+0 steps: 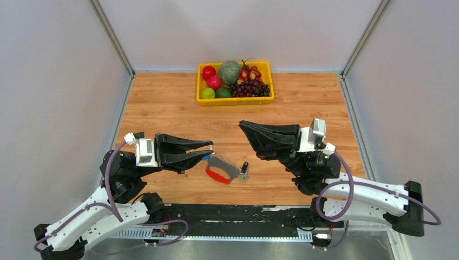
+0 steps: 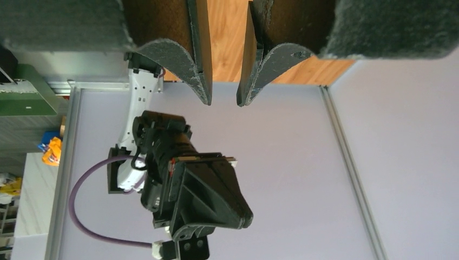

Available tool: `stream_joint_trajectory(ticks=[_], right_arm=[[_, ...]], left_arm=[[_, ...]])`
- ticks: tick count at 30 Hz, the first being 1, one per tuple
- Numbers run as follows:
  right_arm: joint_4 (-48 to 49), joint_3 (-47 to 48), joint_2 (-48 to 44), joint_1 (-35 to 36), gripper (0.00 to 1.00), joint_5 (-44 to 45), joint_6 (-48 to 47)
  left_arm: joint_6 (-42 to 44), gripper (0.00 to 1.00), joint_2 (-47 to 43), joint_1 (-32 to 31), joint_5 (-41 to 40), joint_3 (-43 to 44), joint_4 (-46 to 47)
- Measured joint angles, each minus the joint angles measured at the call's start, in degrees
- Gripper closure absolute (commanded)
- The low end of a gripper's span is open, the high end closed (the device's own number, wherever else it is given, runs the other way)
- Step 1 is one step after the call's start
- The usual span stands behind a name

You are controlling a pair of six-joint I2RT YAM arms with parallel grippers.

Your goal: Put the keys on the keyring

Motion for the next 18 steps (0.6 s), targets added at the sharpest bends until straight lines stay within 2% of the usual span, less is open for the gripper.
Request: stream_joint_trajectory(ticks=[3,4,8,12,15,18], right_arm=[[-8.1,0.0,-4.5,-0.4,1.00,3.3,-0.8],[-11.2,0.1,-5.6,-0.5,0.96,4.4,-0.9],[-25.3,3.1,-6.8,-1.6,0.70,8.0,-1.4],[-38.7,7.0,-4.2,-3.1,0.52,9.5,-1.2],[-46.9,9.1,-1.4,-5.6,0.47,8.9,0.4],[-53.5,10.4,2.3,-11.2,0.45,5.6,4.1]], left_arm=[[0.2,0.64,-0.6,0.0,-1.6,0.0,-1.6],[0.3,0.64,-0.9,0.0,-2.2,-0.2,-1.9],[0.2,0.63,-1.8,0.0,-4.2,-1.4,-3.5],[0.1,0.63,-2.4,0.0,-6.6,-2.2,-6.0],[0.1,0.63,-3.2,0.0,-9.0,-2.3,-8.1],[0.1,0.62,-4.7,0.0,-12.9,-2.3,-10.6]])
